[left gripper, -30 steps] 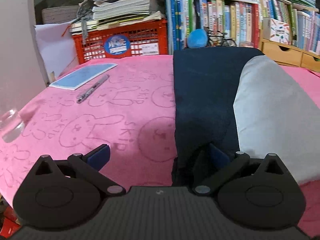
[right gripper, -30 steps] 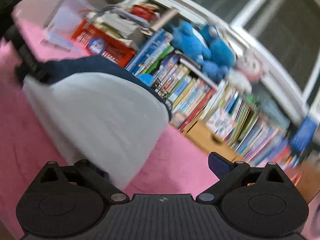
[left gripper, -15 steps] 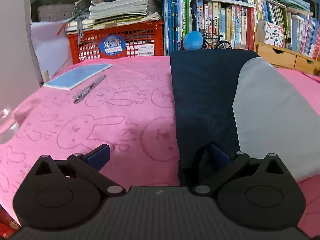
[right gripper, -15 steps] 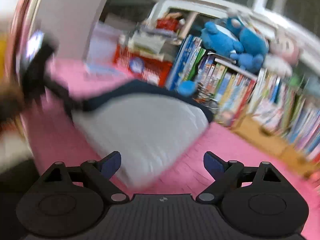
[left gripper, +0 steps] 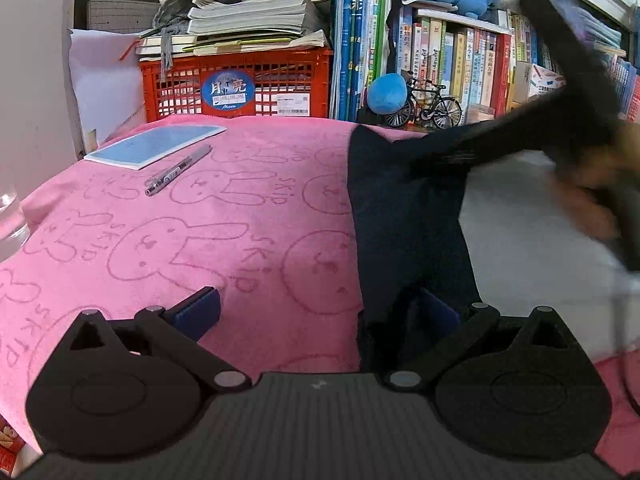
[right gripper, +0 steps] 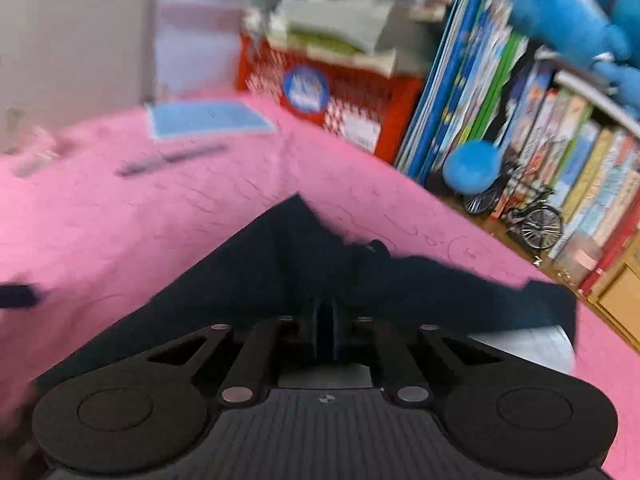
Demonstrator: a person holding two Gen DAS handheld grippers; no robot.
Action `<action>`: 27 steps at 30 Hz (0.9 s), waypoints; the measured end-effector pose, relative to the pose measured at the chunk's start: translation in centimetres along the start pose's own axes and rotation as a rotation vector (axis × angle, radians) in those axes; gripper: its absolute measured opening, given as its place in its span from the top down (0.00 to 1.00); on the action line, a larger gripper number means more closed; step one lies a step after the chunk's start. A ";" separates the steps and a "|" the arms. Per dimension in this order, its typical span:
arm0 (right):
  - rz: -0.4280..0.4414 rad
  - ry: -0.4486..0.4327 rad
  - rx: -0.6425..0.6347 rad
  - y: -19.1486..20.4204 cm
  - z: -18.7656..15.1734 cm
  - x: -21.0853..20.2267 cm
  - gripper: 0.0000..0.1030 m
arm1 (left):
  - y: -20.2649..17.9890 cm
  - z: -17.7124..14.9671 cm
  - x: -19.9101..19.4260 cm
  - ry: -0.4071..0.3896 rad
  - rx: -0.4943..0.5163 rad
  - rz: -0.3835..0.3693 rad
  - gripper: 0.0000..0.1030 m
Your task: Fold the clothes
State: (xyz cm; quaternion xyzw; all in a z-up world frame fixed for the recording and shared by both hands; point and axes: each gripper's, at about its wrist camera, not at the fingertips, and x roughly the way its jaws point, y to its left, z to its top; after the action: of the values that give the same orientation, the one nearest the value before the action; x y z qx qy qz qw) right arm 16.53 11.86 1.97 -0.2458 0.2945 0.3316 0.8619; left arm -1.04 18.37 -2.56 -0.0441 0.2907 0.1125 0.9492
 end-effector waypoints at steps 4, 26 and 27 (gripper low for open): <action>0.024 -0.014 0.040 0.2 1.1 3.1 0.96 | 0.3 -0.2 -0.1 -0.010 -0.006 -0.010 0.00; 0.100 -0.138 0.409 -7.6 -13.6 -10.0 0.57 | -0.6 2.5 -3.7 -0.063 -0.105 -0.029 0.00; 0.133 -0.160 0.464 -8.2 -14.0 -10.6 0.45 | -1.7 2.4 -3.5 -0.059 -0.088 -0.045 0.00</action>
State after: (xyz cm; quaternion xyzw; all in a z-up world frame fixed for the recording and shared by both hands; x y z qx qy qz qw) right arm 11.18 -6.76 1.06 0.0055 0.3091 0.3296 0.8921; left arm -2.16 16.39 1.39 -0.0892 0.2564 0.1050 0.9567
